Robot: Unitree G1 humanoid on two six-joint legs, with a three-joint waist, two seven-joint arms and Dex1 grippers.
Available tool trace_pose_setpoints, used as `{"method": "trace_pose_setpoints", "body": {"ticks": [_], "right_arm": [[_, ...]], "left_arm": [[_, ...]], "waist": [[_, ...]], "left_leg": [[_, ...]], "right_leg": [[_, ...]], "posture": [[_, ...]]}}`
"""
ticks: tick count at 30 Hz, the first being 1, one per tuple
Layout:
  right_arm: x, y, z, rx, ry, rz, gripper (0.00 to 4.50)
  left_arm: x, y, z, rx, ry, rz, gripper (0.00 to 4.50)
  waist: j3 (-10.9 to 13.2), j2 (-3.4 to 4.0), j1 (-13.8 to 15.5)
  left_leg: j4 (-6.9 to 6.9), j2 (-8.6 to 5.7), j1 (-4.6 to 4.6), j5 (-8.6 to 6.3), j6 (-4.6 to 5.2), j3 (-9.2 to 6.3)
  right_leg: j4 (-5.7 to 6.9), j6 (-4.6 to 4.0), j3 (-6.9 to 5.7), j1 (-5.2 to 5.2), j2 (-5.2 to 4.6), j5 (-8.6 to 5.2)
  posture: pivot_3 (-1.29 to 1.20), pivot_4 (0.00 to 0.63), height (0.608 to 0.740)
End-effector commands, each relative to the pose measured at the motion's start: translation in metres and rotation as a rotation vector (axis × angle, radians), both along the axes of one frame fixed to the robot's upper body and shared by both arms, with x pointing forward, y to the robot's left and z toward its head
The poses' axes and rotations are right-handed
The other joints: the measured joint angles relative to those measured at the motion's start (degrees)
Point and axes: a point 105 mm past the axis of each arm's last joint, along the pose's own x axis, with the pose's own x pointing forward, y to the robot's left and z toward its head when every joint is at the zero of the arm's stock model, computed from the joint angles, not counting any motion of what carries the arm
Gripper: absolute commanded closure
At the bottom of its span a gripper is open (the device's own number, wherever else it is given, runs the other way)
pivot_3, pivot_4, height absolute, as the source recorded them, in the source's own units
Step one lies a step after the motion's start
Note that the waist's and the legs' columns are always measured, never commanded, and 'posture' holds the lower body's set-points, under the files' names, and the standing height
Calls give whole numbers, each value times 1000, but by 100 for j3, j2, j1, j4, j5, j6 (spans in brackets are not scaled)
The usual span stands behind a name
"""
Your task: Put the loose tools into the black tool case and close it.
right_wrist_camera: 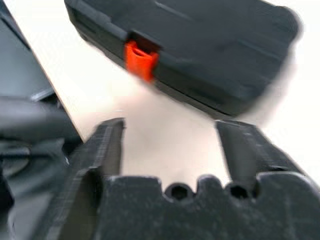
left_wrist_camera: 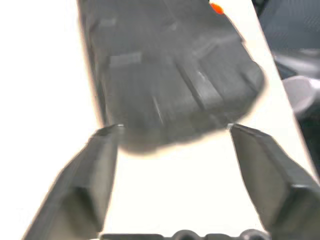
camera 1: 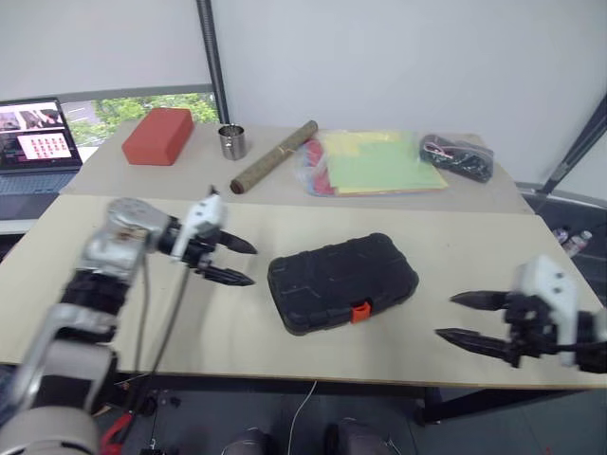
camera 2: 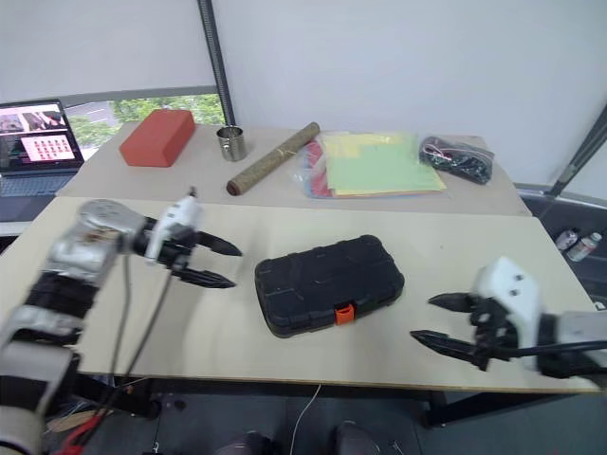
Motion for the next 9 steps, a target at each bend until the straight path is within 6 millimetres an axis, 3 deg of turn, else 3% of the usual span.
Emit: {"method": "trace_pose_setpoints", "body": {"ticks": [1, 5, 9], "right_arm": [[-14, -14, 33, 30, 37, 82, 50], [-5, -26, 45, 92, -11, 55, 50], [1, -23, 41, 118, -21, 64, 50]], "left_arm": [[-33, 20, 34, -24, 4, 27, 0], [-47, 39, 35, -42, 34, 126, 0], [-47, 45, 23, -41, 7, 164, 0]], "waist": [[5, 5, 37], [7, 7, 160], [9, 6, 163]], "left_leg": [[1, -3, -4, -2, 3, -3], [4, -7, 12, -8, 12, -20], [5, -10, 17, -9, 14, -32]], "right_leg": [[-4, 3, 0, 1, -2, -2], [-25, 56, 1, 35, -8, -30], [-27, 59, 1, 50, -15, -31]], "posture": [[0, 150, 736], [0, 150, 736], [0, 150, 736]]}}
